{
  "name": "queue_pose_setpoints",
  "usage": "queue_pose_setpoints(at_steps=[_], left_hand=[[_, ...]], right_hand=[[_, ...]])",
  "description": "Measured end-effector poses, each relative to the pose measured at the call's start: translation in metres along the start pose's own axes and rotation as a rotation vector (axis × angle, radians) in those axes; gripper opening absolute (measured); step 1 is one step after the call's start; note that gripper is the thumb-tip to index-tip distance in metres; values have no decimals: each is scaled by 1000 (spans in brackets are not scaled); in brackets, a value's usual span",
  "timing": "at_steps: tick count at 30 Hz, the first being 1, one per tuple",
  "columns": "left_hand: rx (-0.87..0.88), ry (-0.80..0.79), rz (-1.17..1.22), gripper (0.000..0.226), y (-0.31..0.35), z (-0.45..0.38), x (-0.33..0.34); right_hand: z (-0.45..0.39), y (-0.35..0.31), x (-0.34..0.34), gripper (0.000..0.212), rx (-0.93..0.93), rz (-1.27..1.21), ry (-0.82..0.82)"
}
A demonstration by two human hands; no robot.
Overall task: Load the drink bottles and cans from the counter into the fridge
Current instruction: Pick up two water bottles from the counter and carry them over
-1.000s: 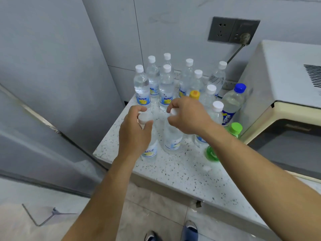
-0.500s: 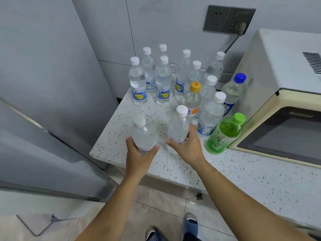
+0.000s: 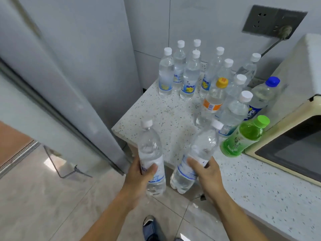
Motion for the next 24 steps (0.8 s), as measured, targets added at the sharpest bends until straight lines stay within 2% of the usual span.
queue_pose_setpoints(at_steps=[3, 6, 9, 12, 13, 16, 17, 20, 21, 24], left_hand=[[-48, -11, 55, 59, -15, 49, -15], [-126, 64, 136, 65, -32, 97, -35], [-196, 259, 236, 82, -50, 144, -57], [-220, 463, 407, 67, -62, 190, -82], [-208, 517, 442, 69, -65, 203, -92], [-161, 650, 478, 98, -64, 238, -127], [-146, 690, 486, 97, -65, 248, -140], [-90, 768, 525, 66, -65, 274, -183], [-80, 780, 521, 64, -66, 281, -199], [-61, 810, 483, 80, -58, 297, -249]], right_hand=[[22, 19, 13, 34, 147, -133, -156], [45, 39, 38, 41, 240, -133, -310], [74, 57, 74, 57, 302, -65, -480], [105, 72, 114, 59, 345, 17, -646], [114, 76, 128, 58, 357, 42, -705], [139, 85, 174, 55, 367, 124, -839], [148, 88, 190, 55, 365, 151, -862], [173, 95, 243, 51, 356, 199, -917], [181, 97, 261, 50, 355, 204, -937], [202, 101, 315, 51, 337, 205, -971]])
Point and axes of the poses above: each hand's wrist, its own z-axis away from the middle knuckle, its own x-axis out of the palm, y = z × x, the point moved 2 cm from there along -z, towards the middle knuckle, and after that the axes turned 2 degrees about x, right-handed, at the moved point
